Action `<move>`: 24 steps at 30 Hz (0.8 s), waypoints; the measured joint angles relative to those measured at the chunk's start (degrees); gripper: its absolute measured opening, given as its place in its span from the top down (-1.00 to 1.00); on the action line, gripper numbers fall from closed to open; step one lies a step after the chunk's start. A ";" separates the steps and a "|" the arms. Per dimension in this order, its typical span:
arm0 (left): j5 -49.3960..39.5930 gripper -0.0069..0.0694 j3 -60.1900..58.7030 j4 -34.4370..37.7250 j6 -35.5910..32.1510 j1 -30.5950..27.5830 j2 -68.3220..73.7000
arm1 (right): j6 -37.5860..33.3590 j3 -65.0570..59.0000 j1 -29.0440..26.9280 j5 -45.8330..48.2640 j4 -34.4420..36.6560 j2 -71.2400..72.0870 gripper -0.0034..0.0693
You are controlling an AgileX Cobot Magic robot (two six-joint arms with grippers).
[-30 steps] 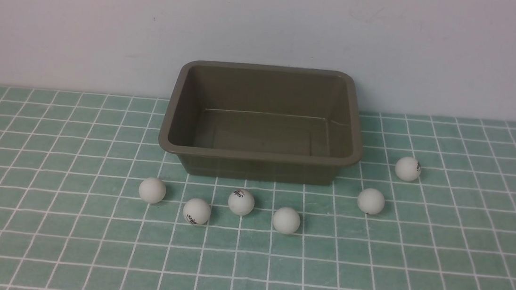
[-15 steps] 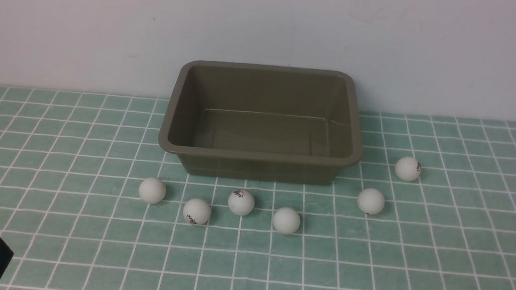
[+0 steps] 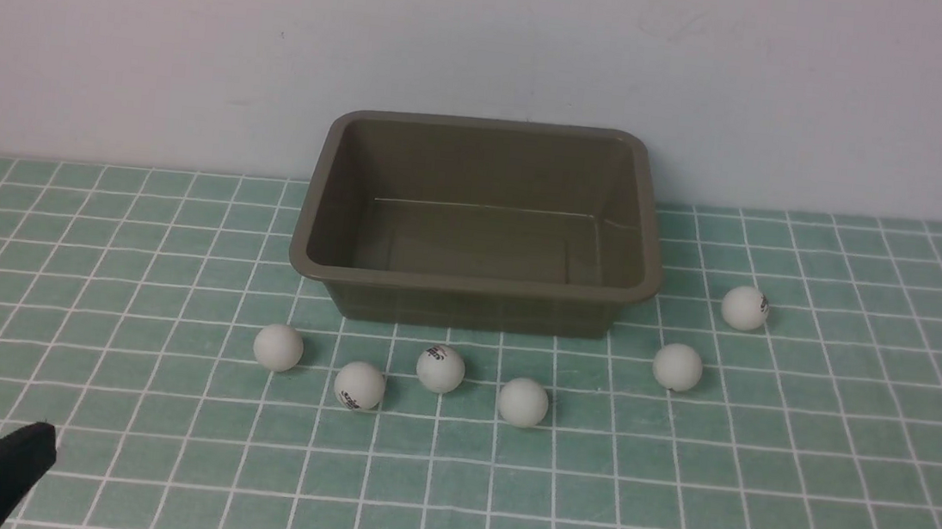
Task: Put the table tennis balls in the box on the green coffee tablecloth.
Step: 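Reach for and grasp a ping pong ball on the table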
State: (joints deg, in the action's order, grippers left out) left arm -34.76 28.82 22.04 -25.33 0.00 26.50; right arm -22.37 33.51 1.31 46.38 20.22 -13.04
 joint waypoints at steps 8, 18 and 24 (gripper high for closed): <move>1.33 -0.22 1.73 -0.39 0.00 0.00 8.07 | -23.40 2.07 0.05 0.70 16.24 -18.32 -0.25; 3.49 -0.22 1.73 -0.39 0.00 0.00 8.73 | -27.49 16.12 0.05 -4.65 16.36 -48.71 -0.25; 3.53 -0.22 1.73 -0.39 0.00 0.00 8.77 | -24.16 28.72 0.05 -5.48 15.84 -66.95 -0.25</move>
State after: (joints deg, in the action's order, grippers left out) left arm -31.22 30.55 21.65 -25.33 0.00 35.27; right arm -46.53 62.23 1.36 40.89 36.06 -79.99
